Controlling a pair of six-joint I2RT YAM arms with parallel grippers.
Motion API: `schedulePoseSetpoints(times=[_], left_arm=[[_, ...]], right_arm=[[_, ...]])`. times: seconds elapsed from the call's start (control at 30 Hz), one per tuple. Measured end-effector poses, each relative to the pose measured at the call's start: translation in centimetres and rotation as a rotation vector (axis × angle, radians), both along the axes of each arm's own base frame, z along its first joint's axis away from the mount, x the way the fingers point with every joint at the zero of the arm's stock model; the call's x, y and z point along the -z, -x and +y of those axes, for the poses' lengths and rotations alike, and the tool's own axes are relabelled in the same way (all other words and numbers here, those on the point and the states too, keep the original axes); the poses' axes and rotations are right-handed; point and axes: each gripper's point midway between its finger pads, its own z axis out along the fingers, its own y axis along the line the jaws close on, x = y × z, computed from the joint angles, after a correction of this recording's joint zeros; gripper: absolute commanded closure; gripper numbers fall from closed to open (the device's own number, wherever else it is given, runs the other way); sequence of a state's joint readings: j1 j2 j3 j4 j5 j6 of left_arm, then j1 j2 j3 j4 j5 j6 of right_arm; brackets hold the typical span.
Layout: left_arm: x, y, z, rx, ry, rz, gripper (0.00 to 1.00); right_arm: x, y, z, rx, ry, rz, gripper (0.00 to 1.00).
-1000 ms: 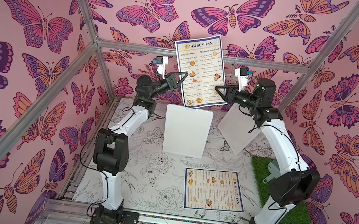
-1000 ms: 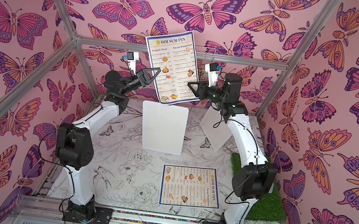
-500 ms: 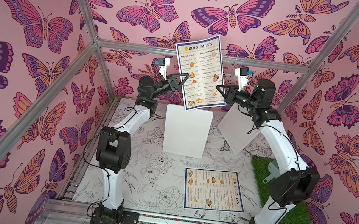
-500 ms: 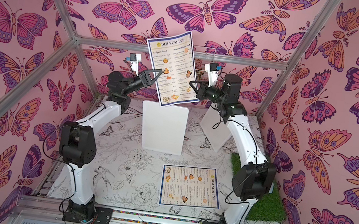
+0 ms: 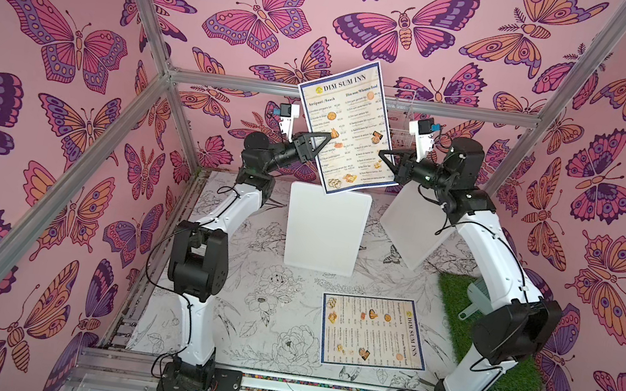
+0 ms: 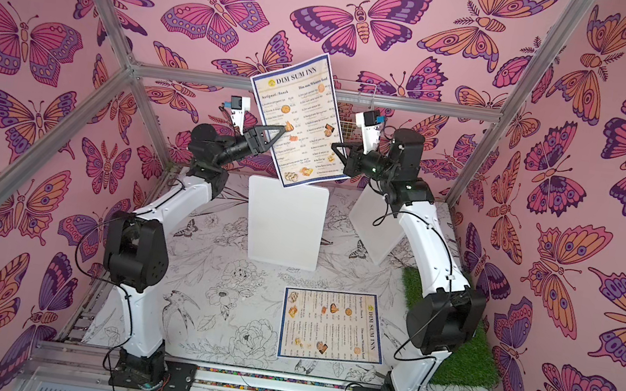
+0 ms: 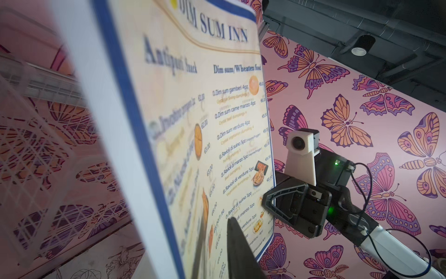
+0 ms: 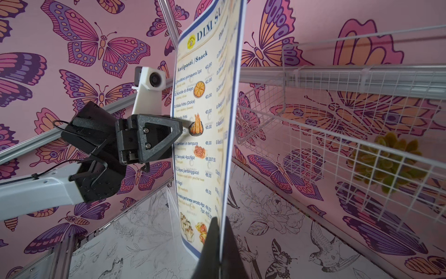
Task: Insert the menus into the narrow rack
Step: Insert the menu into the narrow rack.
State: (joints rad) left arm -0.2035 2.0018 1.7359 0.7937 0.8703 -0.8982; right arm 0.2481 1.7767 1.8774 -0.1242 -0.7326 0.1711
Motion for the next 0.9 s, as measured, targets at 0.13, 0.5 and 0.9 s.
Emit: schedulePoseSetpoints(times=[0.13,0.5,0.9], left_arm=[[0.4,0.0,-0.1,0.005,-0.019,-0.001,0.84],[1.2,0.0,-0.3,0.008,-0.041,0.000,1.00],[0.4,0.3,-0.4,0.017,-0.037,-0.016,0.99]], right_arm=[[-0.9,0.5,-0.1,-0.001,0.003,-0.029,1.00],[-1.4,0.9,-0.3,0.001,0.001,-0.040,0.86],[-0.5,0.9,-0.3,0.004,-0.012,-0.010,0.55]])
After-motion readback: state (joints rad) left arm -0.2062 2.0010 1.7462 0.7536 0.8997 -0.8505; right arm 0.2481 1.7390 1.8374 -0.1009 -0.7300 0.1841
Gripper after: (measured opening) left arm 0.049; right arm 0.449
